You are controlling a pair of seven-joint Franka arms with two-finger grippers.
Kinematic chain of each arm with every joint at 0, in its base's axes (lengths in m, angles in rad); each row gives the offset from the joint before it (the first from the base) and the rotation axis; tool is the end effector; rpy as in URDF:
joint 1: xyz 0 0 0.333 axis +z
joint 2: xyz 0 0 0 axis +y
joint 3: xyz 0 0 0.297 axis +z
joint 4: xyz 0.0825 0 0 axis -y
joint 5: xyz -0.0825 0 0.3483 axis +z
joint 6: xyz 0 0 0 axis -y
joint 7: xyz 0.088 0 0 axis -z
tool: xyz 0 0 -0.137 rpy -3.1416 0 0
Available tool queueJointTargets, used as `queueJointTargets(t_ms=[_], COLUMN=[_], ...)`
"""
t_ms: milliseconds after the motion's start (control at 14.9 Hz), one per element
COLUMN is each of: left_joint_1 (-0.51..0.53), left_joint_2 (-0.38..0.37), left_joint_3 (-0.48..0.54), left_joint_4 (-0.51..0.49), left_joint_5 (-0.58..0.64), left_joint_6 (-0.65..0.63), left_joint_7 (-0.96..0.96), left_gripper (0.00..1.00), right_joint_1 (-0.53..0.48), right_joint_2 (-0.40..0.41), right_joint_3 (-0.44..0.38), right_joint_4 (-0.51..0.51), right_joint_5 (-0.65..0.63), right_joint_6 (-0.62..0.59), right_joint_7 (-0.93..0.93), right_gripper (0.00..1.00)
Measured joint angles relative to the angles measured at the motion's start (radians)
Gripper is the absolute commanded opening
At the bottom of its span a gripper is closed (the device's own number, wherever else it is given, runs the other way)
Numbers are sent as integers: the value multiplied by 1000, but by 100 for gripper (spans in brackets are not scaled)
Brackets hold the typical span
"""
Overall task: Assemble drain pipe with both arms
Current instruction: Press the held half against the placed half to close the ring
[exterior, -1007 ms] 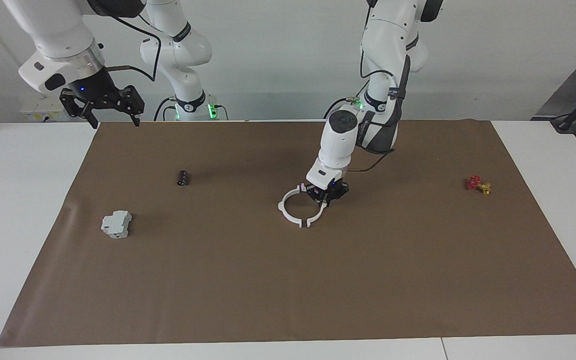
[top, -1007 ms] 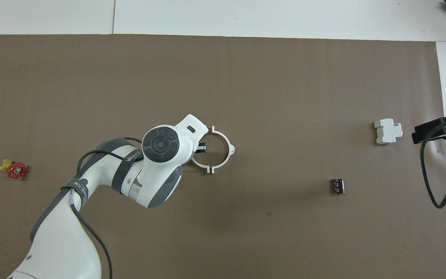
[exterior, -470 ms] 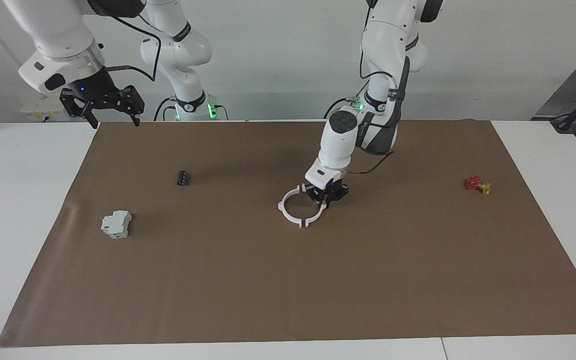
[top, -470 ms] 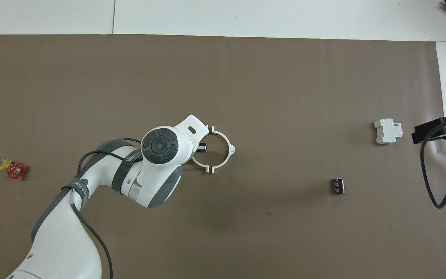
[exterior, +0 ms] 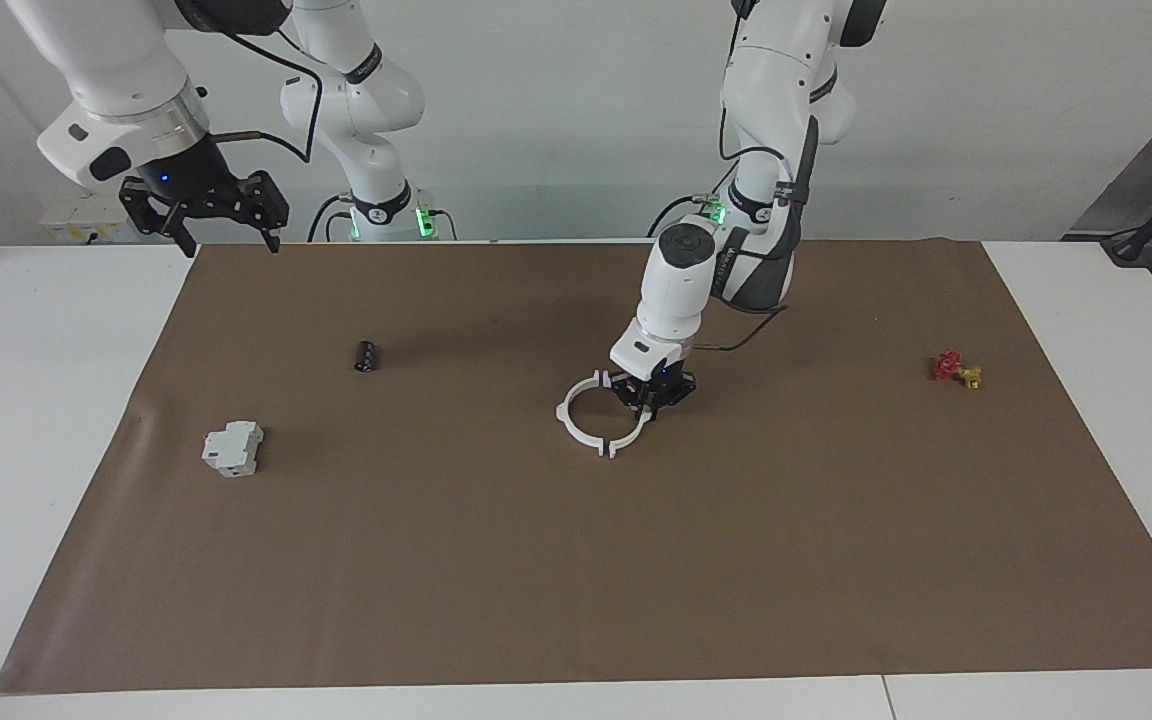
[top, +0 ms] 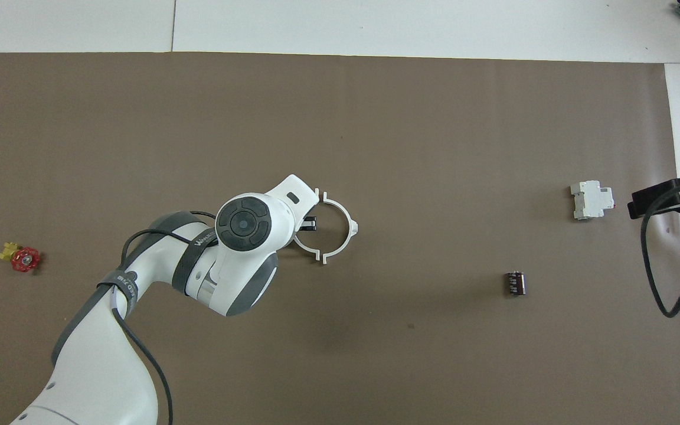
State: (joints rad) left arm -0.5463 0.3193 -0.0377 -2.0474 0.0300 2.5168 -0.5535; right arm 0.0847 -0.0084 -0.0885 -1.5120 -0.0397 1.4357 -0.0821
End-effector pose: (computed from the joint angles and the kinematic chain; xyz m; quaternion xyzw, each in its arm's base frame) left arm 0.4857 -0.3202 0.2758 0.9968 -0.0253 0.0654 0.0372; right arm 0.5005 -0.0080 0.5938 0.9985 0.0371 -0.0348 0.0179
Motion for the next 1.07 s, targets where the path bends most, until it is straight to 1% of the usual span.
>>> queueJointTargets(t_ms=[1074], left_joint_1=[-15], left_joint_2=[-1], left_joint_3=[0], left_joint_4=[-9], left_joint_5=[1], left_joint_6=[18], left_joint_7=[0], left_gripper=[0], right_joint_1=[0], right_joint_2=[0], right_joint_3=[0], right_joint_4=[0], right_joint_5=[0], right_joint_6=[0], right_joint_7=[0], right_gripper=[100])
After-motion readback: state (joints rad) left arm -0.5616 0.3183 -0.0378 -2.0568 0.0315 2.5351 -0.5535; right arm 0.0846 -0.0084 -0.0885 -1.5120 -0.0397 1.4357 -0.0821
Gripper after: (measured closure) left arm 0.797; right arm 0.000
